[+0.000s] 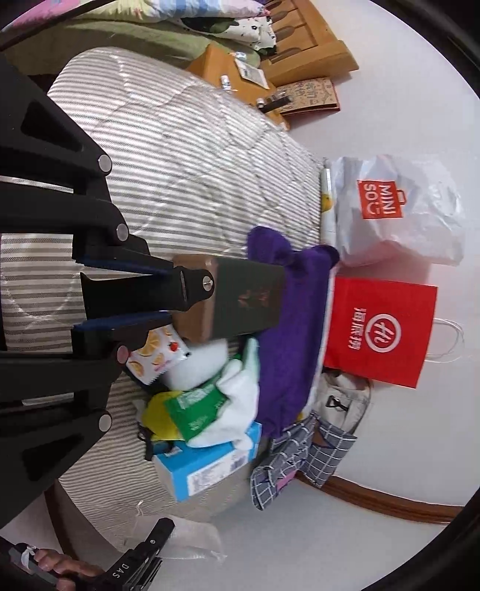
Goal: Organize soft objects
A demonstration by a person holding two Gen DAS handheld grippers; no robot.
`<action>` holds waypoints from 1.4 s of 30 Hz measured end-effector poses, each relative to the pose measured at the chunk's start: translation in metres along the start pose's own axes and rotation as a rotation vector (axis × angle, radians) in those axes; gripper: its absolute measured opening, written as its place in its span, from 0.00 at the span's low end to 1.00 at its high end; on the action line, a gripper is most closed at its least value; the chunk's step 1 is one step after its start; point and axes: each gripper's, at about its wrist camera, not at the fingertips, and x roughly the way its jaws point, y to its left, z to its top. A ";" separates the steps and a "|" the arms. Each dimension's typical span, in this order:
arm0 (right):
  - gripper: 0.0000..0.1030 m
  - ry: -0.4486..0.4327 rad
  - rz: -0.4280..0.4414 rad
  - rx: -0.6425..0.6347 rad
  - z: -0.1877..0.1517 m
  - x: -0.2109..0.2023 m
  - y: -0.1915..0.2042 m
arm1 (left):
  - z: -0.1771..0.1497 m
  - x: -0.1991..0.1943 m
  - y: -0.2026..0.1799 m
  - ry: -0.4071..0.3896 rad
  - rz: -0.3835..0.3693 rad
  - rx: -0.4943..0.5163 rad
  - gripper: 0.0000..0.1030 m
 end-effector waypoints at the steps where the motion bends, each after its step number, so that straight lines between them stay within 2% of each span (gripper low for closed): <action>1: 0.04 -0.005 0.002 -0.002 0.005 0.000 0.001 | 0.005 -0.002 0.001 -0.008 -0.001 -0.002 0.19; 16: 0.04 -0.012 -0.009 -0.004 0.080 0.026 0.009 | 0.073 0.016 0.004 -0.055 -0.019 -0.019 0.19; 30: 0.04 -0.034 -0.002 -0.020 0.143 0.065 0.018 | 0.138 0.071 -0.006 -0.038 -0.040 0.011 0.19; 42: 0.04 -0.005 -0.003 -0.018 0.182 0.117 0.017 | 0.177 0.119 -0.012 -0.025 -0.045 0.033 0.19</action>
